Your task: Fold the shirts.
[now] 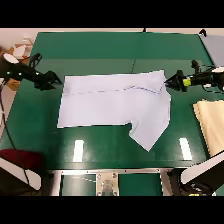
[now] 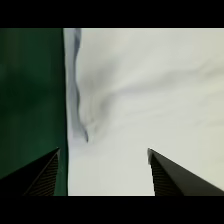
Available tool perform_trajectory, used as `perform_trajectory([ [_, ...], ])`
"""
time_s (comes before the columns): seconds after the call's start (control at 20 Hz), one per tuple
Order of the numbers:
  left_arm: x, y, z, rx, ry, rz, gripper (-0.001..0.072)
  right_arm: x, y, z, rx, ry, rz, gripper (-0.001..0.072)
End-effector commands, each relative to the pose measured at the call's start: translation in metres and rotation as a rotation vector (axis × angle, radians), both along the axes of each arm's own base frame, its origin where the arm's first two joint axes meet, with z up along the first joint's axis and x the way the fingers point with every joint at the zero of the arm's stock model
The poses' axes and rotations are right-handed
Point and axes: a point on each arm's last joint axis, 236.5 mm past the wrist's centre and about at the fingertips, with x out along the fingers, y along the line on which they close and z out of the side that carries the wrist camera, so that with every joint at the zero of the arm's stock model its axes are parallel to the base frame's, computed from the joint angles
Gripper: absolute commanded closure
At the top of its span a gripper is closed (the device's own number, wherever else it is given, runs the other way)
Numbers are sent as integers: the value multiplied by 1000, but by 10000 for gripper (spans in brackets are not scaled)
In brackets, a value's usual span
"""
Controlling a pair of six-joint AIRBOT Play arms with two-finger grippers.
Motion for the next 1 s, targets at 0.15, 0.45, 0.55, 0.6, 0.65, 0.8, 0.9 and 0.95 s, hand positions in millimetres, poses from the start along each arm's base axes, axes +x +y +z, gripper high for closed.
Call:
perform_trajectory([
  [0.15, -102, 15, 13, -86, 219, 53, 92, -106, -17, -1, -106, 206, 36, 452],
  [0.45, -214, -21, -30, -52, 240, 108, 93, -221, 27, -24, -153, 306, -11, 451],
  [0.55, -232, -25, -48, -31, 232, 156, 93, -235, 31, -35, -194, 265, -84, 447],
  [0.6, -237, -26, -57, -26, 236, 187, 93, -238, 31, -41, -212, 248, -111, 438],
  [0.65, -241, -29, -67, -28, 251, 224, 93, -240, 30, -46, -225, 239, -132, 438],
  [0.8, -221, -38, -80, -84, 188, 373, 92, -234, 30, -53, -217, 222, -183, 439],
  [0.9, -196, -37, -82, -62, 98, 434, 93, -224, 30, -51, -200, 196, -220, 440],
  [0.95, -184, -39, -81, -55, 62, 468, 93, -219, 29, -50, -194, 181, -240, 440],
])
